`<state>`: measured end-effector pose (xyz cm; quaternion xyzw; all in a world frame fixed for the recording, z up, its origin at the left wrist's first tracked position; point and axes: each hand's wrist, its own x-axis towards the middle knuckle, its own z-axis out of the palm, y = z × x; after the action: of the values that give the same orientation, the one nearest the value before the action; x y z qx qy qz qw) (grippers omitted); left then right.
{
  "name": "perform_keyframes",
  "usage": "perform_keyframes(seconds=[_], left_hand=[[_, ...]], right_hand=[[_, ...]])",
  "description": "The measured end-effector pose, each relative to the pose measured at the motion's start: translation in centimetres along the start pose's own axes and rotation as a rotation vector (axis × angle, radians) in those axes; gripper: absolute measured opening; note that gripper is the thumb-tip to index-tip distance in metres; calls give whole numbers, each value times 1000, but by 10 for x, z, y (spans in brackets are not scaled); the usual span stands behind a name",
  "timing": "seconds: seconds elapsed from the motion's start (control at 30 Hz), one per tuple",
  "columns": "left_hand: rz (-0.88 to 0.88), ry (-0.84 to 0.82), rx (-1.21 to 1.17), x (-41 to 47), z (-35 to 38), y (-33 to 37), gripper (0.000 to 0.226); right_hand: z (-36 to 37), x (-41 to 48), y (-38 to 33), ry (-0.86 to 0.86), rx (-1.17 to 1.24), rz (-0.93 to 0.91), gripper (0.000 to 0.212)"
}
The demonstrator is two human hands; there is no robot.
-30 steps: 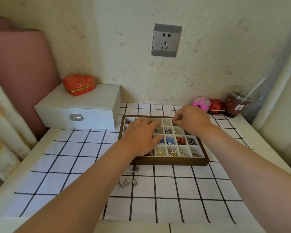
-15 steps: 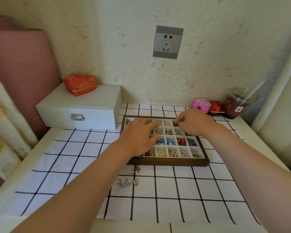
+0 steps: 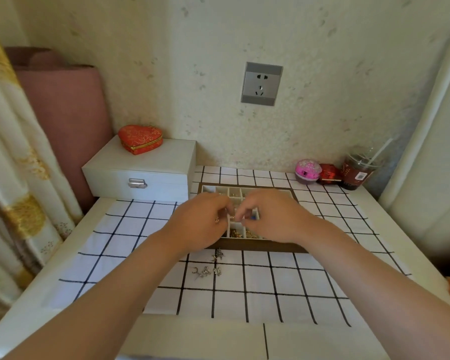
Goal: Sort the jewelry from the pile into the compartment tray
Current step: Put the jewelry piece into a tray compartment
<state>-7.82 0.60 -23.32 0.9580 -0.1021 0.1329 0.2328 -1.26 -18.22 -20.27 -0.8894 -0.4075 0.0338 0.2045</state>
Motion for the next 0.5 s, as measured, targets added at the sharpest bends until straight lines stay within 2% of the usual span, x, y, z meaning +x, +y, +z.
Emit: perform_keyframes(seconds=[0.13, 0.33, 0.5], left_hand=[[-26, -55, 26, -25, -15, 1, 17], [-114, -204, 95, -54, -26, -4, 13], [-124, -285, 134, -66, -27, -7, 25]], right_hand=[[14, -4, -21, -63, -42, -105, 17], [25, -4, -38, -153, -269, -213, 24], [32, -2, -41, -195, -389, -254, 19]])
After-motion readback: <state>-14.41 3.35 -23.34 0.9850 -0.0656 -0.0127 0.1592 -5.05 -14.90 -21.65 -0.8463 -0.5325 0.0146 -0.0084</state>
